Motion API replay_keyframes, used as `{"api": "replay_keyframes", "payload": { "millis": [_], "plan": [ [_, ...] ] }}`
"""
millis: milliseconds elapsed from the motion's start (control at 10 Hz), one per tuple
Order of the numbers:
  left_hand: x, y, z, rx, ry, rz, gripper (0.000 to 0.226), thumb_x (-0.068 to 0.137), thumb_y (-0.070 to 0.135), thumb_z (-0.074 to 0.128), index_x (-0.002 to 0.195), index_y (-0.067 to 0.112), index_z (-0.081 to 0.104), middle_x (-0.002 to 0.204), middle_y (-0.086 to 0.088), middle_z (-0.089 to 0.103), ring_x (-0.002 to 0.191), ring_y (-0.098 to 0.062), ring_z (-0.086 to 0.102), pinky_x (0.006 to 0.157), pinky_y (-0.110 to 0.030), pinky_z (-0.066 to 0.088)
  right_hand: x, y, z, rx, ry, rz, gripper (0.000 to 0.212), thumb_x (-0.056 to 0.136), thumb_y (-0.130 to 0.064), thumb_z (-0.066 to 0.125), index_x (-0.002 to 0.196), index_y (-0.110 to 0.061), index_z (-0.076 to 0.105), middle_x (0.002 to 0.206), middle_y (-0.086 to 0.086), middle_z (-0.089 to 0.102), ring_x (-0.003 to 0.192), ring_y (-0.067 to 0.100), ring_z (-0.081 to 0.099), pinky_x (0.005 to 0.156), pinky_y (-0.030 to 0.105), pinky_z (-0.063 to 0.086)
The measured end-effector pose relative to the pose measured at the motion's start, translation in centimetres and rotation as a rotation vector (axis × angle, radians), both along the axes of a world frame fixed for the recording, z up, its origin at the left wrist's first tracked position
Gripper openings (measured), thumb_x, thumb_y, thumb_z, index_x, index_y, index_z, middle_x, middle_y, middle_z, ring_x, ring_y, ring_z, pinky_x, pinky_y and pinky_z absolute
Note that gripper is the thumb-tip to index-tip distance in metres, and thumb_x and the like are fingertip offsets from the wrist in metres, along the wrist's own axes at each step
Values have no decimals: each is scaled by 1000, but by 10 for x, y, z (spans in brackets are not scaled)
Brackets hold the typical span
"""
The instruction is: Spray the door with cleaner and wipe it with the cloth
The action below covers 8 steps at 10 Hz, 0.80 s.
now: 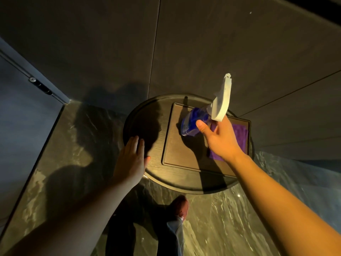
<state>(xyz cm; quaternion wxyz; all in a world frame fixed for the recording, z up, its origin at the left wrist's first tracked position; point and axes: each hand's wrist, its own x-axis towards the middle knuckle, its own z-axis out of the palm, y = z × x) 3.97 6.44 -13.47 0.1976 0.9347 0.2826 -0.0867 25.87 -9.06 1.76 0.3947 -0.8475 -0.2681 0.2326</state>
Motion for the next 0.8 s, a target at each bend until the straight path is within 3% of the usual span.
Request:
{"api": "replay_keyframes", "payload": {
  "millis": [100, 300, 500, 600, 700, 800],
  "plan": [
    [0, 1, 0, -9, 19, -13, 70, 96, 43, 56, 153, 10, 34, 163, -16, 29, 150, -33, 28, 116, -48, 35, 0, -16, -1, -18, 14, -8, 47, 96, -24, 66, 138, -11, 48, 125, -2, 62, 115, 3, 58, 84, 1, 44],
    [1, 0, -2, 6, 50, -18, 71, 96, 44, 56, 154, 11, 33, 162, -16, 29, 149, -34, 30, 115, -48, 38, -4, -33, -11, -28, 48, -8, 48, 96, -24, 66, 138, -14, 47, 125, -2, 61, 117, 7, 57, 88, 14, 48],
    [3, -1, -2, 20, 53, 3, 70, 95, 43, 59, 153, 11, 36, 161, -16, 31, 148, -34, 32, 113, -50, 39, -2, -37, -12, -24, 73, -44, 49, 95, -23, 68, 138, -17, 46, 116, -22, 57, 108, -19, 54, 82, 1, 46],
    [3, -3, 1, 22, 58, 4, 70, 95, 43, 58, 153, 11, 35, 162, -16, 30, 149, -34, 31, 114, -50, 38, -3, -37, -9, -31, 73, -29, 46, 95, -23, 68, 133, -28, 43, 115, -27, 55, 106, -20, 53, 82, 3, 47],
    [6, -3, 4, 17, 64, 3, 70, 97, 43, 55, 155, 13, 32, 163, -15, 25, 150, -32, 27, 116, -47, 36, -1, -39, -5, -19, 78, -9, 46, 93, -26, 70, 125, -42, 41, 116, -27, 55, 109, -11, 55, 91, 16, 49],
    [10, -5, 12, 4, 109, 16, 71, 98, 43, 53, 156, 13, 28, 165, -15, 21, 152, -31, 23, 117, -46, 32, -3, -44, 2, -6, 96, 28, 62, 89, -26, 75, 132, -52, 38, 128, -22, 55, 122, 0, 54, 102, 23, 46]
  ]
}}
